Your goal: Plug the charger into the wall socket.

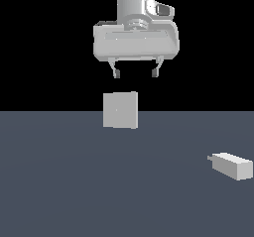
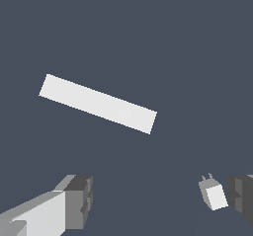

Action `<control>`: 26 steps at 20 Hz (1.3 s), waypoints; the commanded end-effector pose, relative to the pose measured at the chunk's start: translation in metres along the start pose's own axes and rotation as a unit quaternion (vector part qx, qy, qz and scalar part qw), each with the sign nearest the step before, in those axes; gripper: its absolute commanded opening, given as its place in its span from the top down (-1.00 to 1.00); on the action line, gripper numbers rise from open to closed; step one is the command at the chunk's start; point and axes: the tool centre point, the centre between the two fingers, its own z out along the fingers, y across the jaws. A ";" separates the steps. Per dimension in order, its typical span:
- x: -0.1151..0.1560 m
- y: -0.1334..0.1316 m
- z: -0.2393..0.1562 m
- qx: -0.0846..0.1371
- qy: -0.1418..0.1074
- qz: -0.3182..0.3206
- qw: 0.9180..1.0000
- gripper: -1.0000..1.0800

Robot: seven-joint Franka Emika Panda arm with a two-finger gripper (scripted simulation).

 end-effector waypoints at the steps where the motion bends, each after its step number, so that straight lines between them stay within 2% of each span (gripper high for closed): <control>1: 0.000 0.000 0.000 0.000 0.000 0.000 1.000 -0.92; 13: -0.019 0.017 0.015 0.003 0.008 -0.019 1.000 -0.92; 26: -0.070 0.074 0.063 0.010 0.032 -0.075 0.997 -0.92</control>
